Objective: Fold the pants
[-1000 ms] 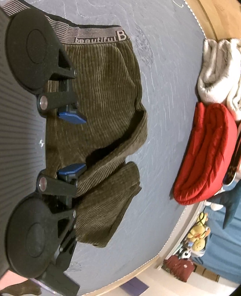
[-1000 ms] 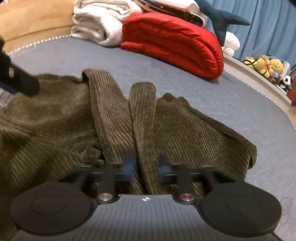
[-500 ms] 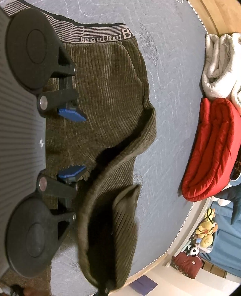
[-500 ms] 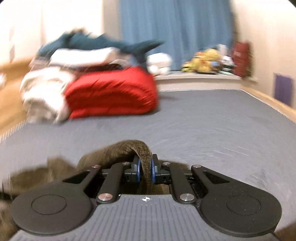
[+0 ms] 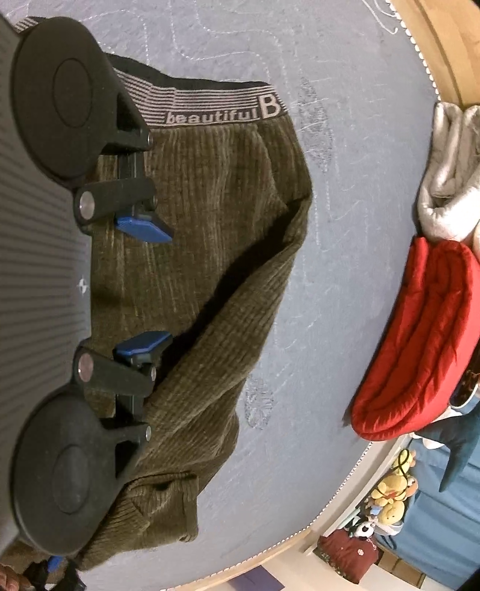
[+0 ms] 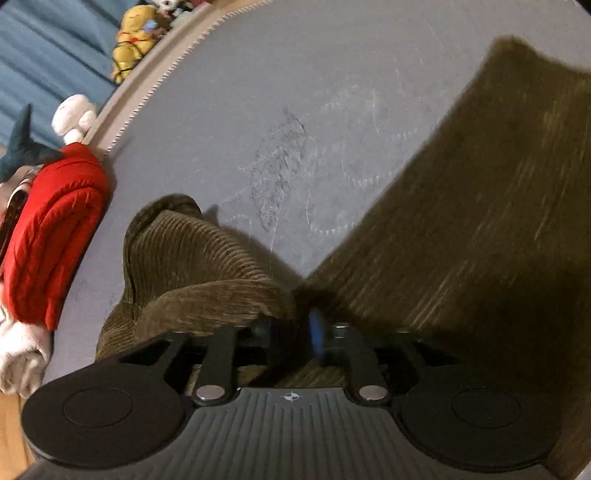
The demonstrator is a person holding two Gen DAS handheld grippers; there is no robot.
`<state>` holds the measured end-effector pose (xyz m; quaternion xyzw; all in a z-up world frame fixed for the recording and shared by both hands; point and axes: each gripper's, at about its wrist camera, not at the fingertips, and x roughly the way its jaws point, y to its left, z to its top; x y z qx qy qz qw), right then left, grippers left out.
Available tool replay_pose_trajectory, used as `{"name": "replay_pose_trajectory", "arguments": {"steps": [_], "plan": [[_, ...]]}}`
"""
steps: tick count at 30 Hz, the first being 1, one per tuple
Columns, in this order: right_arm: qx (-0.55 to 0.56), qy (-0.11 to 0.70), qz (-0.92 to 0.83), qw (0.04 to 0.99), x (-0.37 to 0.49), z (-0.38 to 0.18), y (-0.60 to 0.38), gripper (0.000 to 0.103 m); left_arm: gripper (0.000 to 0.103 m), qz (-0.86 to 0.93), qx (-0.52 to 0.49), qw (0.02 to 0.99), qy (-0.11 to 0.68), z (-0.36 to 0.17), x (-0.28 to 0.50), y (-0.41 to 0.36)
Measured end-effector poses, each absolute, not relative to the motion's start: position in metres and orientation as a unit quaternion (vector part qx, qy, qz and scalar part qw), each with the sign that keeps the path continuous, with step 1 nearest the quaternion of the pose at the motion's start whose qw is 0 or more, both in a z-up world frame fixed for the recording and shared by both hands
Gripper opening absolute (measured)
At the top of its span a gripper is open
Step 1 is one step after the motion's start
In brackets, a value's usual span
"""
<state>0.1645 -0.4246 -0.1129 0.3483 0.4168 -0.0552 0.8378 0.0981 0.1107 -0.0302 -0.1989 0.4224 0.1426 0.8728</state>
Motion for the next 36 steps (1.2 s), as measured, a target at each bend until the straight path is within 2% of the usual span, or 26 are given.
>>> {"name": "replay_pose_trajectory", "arguments": {"steps": [1, 2, 6, 11, 18, 20, 22, 36], "plan": [[0.334, 0.408, -0.054, 0.848, 0.163, -0.108, -0.423, 0.051, 0.059, 0.141, -0.196, 0.873, 0.424, -0.031, 0.098, 0.109], [0.321, 0.399, -0.052, 0.858, 0.161, -0.103, -0.421, 0.052, 0.060, 0.139, -0.192, 0.874, 0.424, -0.031, 0.098, 0.108], [0.284, 0.377, -0.058, 0.880, 0.159, -0.088, -0.416, 0.052, 0.060, 0.134, -0.179, 0.875, 0.429, -0.036, 0.100, 0.101], [0.301, 0.368, -0.065, 0.877, 0.160, -0.084, -0.422, 0.052, 0.060, 0.124, -0.167, 0.874, 0.439, -0.043, 0.107, 0.094], [0.292, 0.414, -0.083, 0.858, 0.177, -0.105, -0.429, 0.052, 0.062, 0.092, -0.134, 0.878, 0.449, -0.051, 0.119, 0.074], [0.301, 0.419, -0.080, 0.853, 0.178, -0.109, -0.434, 0.055, 0.062, 0.086, -0.134, 0.878, 0.451, -0.051, 0.121, 0.071], [0.321, 0.419, -0.075, 0.846, 0.177, -0.111, -0.443, 0.062, 0.063, 0.082, -0.133, 0.879, 0.450, -0.050, 0.123, 0.069], [0.386, 0.413, -0.064, 0.822, 0.170, -0.106, -0.471, 0.062, 0.066, 0.080, -0.133, 0.878, 0.453, -0.050, 0.124, 0.077]]}}
